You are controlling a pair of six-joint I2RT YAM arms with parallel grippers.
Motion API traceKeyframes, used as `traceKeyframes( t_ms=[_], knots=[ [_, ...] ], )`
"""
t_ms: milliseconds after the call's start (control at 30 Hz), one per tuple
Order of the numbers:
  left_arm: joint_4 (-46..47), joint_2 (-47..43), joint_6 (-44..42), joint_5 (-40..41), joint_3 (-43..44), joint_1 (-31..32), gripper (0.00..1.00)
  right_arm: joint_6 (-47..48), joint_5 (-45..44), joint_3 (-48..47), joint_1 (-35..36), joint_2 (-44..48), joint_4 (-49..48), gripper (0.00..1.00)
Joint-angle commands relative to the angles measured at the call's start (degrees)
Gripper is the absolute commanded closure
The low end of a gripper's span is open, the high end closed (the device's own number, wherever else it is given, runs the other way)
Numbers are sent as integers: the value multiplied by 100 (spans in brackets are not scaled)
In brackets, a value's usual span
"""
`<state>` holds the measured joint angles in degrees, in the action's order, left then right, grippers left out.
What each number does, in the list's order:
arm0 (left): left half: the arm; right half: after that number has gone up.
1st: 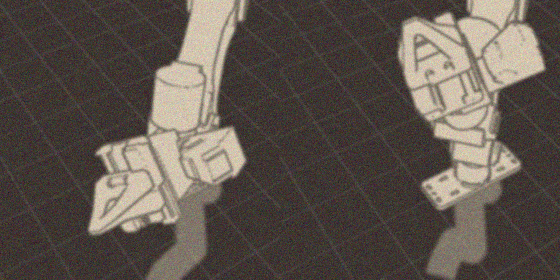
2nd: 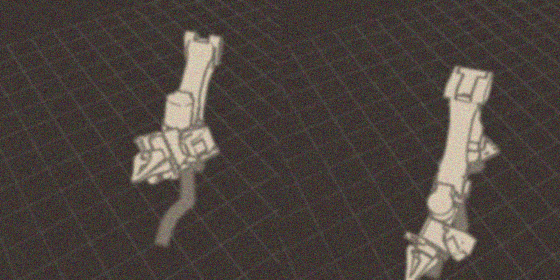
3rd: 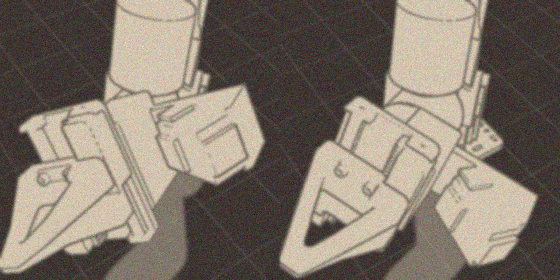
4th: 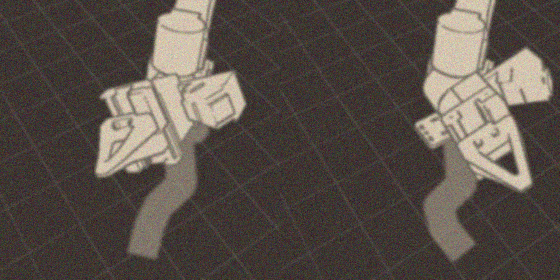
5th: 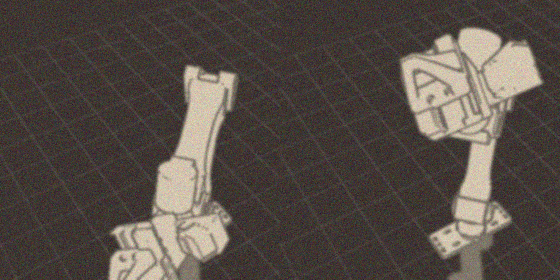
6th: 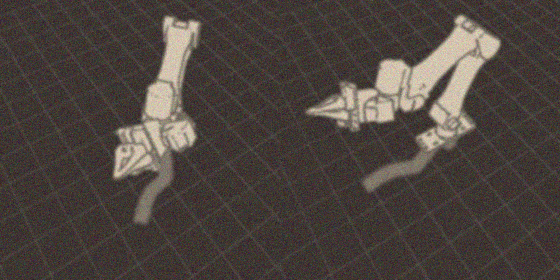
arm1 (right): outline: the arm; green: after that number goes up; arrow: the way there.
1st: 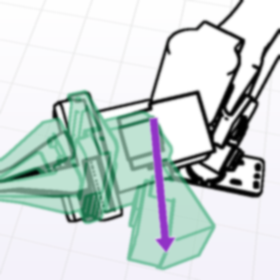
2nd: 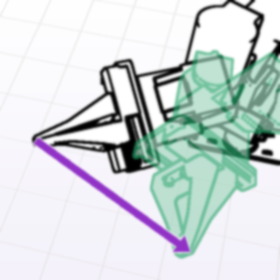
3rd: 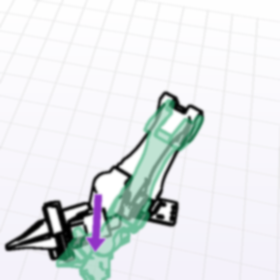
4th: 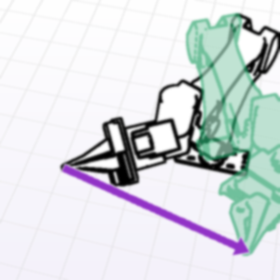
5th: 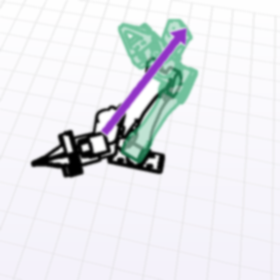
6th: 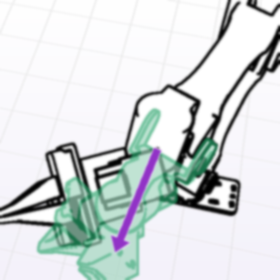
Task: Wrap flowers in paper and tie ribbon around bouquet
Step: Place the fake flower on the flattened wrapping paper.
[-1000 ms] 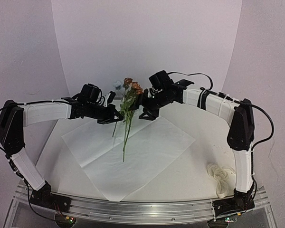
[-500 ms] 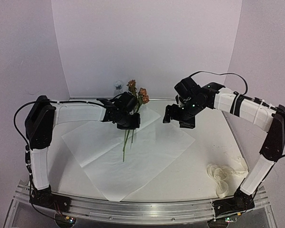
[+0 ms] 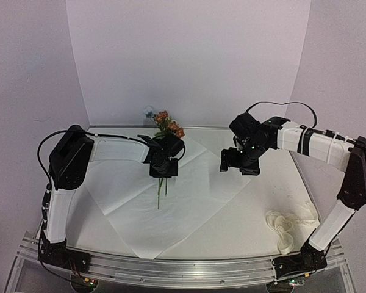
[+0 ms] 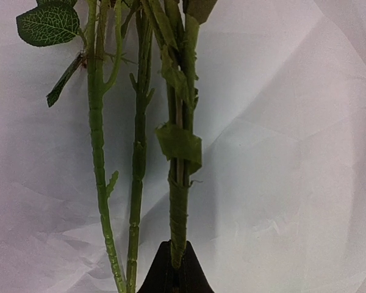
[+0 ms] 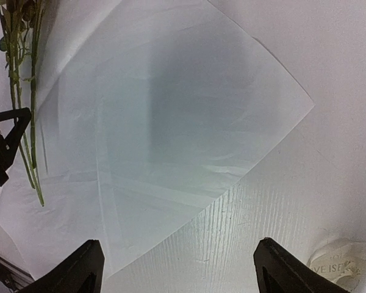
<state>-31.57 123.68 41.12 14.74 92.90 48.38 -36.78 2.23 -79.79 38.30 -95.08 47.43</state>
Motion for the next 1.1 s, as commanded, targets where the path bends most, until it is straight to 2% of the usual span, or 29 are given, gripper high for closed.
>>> traceKeyframes(
  t_ms=[0,100,167,233,367,500,633,767,967,1067],
  knots=[
    [-69,107,135,1,180,14,90,5,41,27,-107,-304,-172,12],
    [-47,83,147,-17,157,14,81,-11,112,55,-147,-445,-223,12],
    [-2,15,134,-70,123,15,70,-40,161,90,-170,-520,-268,12],
    [91,-114,100,-173,62,13,63,-62,210,121,-188,-565,-295,12],
    [242,-526,-4,-415,-63,14,48,-44,247,103,-191,-635,-313,12],
    [416,-1122,-38,-567,-356,14,37,12,252,17,-191,-767,-314,13],
    [352,-1644,-61,-435,-633,-24,35,36,353,-145,-191,-998,-314,15],
    [299,-1744,-163,-499,-921,-402,41,7,450,-267,-191,-1233,-339,21],
    [434,-1171,-754,-1060,-630,-882,54,1,498,-356,-191,-1486,-390,27],
    [480,-786,-927,-1274,-346,-1028,56,21,535,-448,-197,-1628,-394,28]
  ],
)
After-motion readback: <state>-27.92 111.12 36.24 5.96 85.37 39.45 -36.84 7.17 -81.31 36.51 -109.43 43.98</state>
